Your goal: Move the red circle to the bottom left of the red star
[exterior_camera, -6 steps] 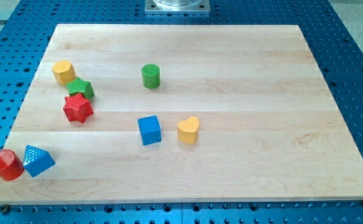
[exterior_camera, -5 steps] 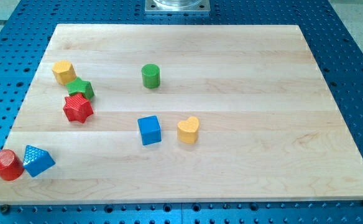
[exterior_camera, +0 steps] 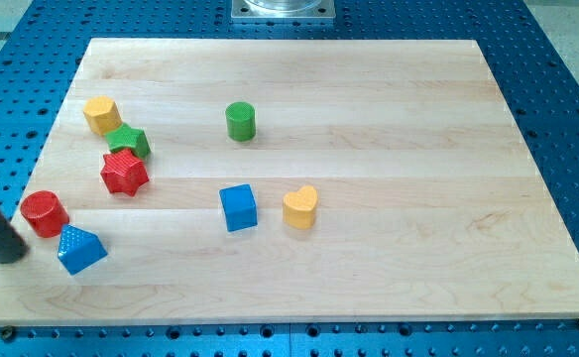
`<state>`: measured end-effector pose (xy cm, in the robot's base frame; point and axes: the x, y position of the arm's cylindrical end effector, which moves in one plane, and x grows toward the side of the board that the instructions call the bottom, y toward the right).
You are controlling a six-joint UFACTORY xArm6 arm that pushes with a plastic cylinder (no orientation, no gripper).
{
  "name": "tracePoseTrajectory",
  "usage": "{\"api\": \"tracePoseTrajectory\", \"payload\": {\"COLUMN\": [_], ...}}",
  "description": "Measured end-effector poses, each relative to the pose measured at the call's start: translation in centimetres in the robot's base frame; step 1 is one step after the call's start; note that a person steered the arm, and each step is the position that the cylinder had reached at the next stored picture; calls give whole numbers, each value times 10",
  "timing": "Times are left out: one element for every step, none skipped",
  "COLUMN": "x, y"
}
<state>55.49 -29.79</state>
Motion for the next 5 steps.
{"api": "tracePoseTrajectory", "payload": {"x": [-23, -32, -22, 39, 64], "y": [15, 26, 34, 7, 44]}}
